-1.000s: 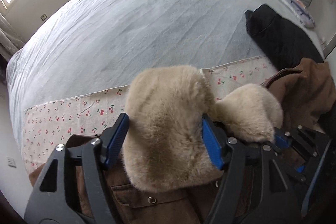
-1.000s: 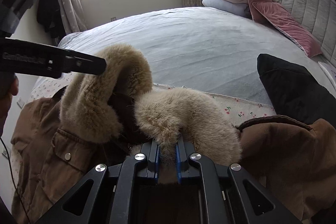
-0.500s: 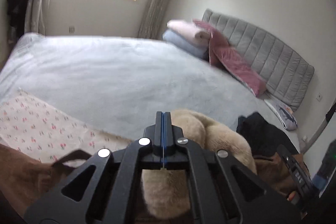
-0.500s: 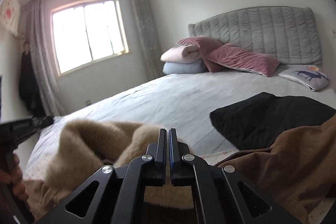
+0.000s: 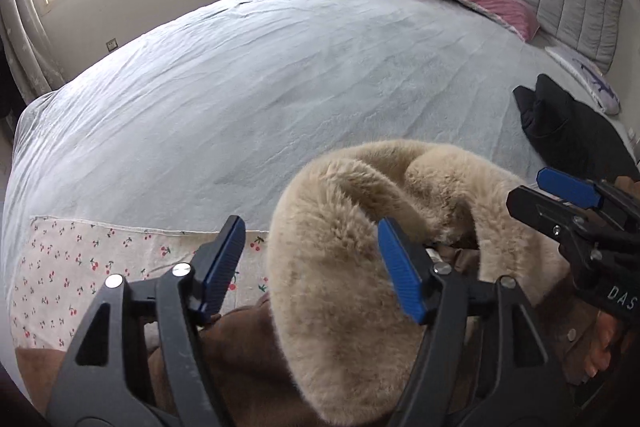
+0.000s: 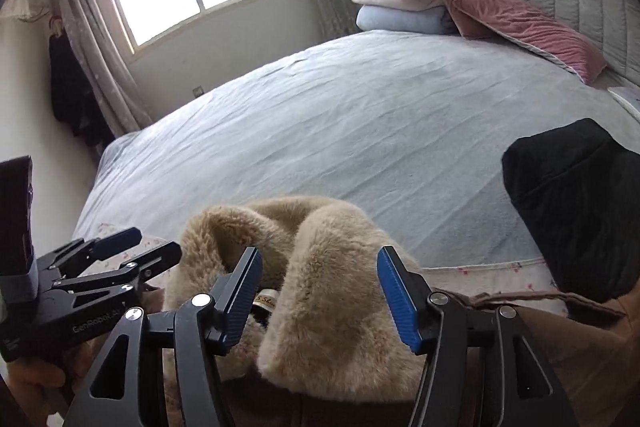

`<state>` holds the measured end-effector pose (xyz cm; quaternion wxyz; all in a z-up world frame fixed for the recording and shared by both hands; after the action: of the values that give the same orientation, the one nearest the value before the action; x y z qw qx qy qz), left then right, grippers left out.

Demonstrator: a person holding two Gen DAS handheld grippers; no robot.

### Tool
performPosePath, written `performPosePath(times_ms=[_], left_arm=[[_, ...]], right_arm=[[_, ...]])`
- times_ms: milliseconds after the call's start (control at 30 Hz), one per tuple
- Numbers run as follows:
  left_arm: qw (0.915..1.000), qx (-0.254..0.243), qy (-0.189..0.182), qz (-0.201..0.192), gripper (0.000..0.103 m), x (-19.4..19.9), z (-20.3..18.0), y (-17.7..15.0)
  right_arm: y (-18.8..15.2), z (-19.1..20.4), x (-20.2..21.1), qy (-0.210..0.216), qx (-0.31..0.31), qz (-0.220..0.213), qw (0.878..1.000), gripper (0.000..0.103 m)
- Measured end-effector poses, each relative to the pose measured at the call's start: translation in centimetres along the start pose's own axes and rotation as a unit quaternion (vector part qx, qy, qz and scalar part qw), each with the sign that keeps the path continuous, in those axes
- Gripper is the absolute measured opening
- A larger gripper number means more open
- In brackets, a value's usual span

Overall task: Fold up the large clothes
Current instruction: 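Release the fur collar from both grippers and lay it flat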

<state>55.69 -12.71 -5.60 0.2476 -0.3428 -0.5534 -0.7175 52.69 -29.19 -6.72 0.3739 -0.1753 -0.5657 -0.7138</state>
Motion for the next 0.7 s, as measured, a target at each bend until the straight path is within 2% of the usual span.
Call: performPosePath(times_ms=[67, 133, 167, 200, 267, 333, 367, 400, 433, 500, 533, 567, 600, 633, 667, 700], left_arm=[[0.9995, -0.001, -0.014, 0.027, 0.069, -2.0, -0.3, -0.3], [0.9975, 0.001, -0.056, 0.043, 0.047, -3.1, -0.7, -1.4], [0.9956, -0.001, -0.083, 0.043, 0.030, -3.1, -1.0, -2.2], [0.9950, -0.010, -0.093, 0.032, 0.025, -2.6, -1.0, -2.8], [0.9921, -0.043, -0.118, 0.003, 0.020, -0.9, -0.8, -4.0], [0.9881, -0.026, -0.151, 0.007, 0.017, 0.4, 0.8, -5.1], [0.9846, 0.001, -0.175, 0.004, 0.016, 1.1, 2.2, -5.4], [0.9799, 0.030, -0.197, -0.002, 0.015, 1.7, 3.6, -5.4], [0.9715, 0.072, -0.226, -0.010, 0.015, 2.2, 5.2, -5.5], [0.9427, 0.152, -0.297, -0.015, 0.012, 2.4, 7.6, -5.3], [0.9344, 0.178, -0.308, -0.015, 0.009, 2.2, 8.4, -5.1], [0.9350, 0.201, -0.292, -0.018, 0.001, 1.6, 9.2, -5.1], [0.9437, 0.225, -0.241, -0.024, 0.000, 0.7, 10.6, -5.1], [0.9415, 0.259, -0.214, -0.026, 0.000, -0.4, 12.1, -5.2], [0.9341, 0.285, -0.214, -0.021, 0.000, -1.2, 12.9, -5.5], [0.9322, 0.294, -0.211, -0.010, 0.000, -1.8, 13.3, -5.8]], right_arm=[[-0.3, -0.7, -2.3, -0.017, 0.025, 0.021, 0.999, 0.060], [-1.4, -1.5, -4.7, -0.012, 0.044, 0.066, 0.997, 0.060], [-2.2, -2.2, -5.5, -0.016, 0.054, 0.082, 0.995, 0.060], [-2.8, -2.6, -6.0, -0.011, 0.067, 0.091, 0.994, 0.050], [-3.9, -3.1, -5.8, 0.030, 0.069, 0.102, 0.992, 0.030], [-4.3, -4.3, -4.5, 0.098, 0.015, 0.103, 0.990, 0.022], [-4.2, -5.1, -3.6, 0.142, -0.026, 0.095, 0.985, 0.019], [-3.9, -5.8, -2.4, 0.187, -0.065, 0.077, 0.977, 0.017], [-3.4, -6.5, -1.1, 0.225, -0.099, 0.052, 0.968, 0.016], [-2.5, -7.8, 0.7, 0.302, -0.175, 0.008, 0.937, 0.014], [-2.5, -8.5, 0.6, 0.310, -0.210, 0.001, 0.927, 0.014], [-2.8, -9.1, -0.3, 0.304, -0.242, 0.009, 0.922, 0.013], [-3.2, -9.9, -1.2, 0.286, -0.272, 0.015, 0.918, 0.013], [-3.8, -10.9, -2.5, 0.255, -0.304, 0.019, 0.918, 0.014], [-4.3, -11.4, -3.4, 0.239, -0.321, 0.022, 0.916, 0.014], [-4.7, -11.4, -4.1, 0.229, -0.327, 0.023, 0.916, 0.016]])
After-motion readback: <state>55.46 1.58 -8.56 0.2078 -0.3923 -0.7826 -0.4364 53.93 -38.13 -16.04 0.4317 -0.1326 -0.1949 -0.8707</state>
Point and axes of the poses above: each gripper's, at about its wrist camera, not at the fingertips, and x roughly against the way its jaws point, z to its left, y to its top, the point moved 8 cm from there along -x, roughly the way its jaws point, and after that the axes turned 7 degrees about y, right-handed, at the moved point
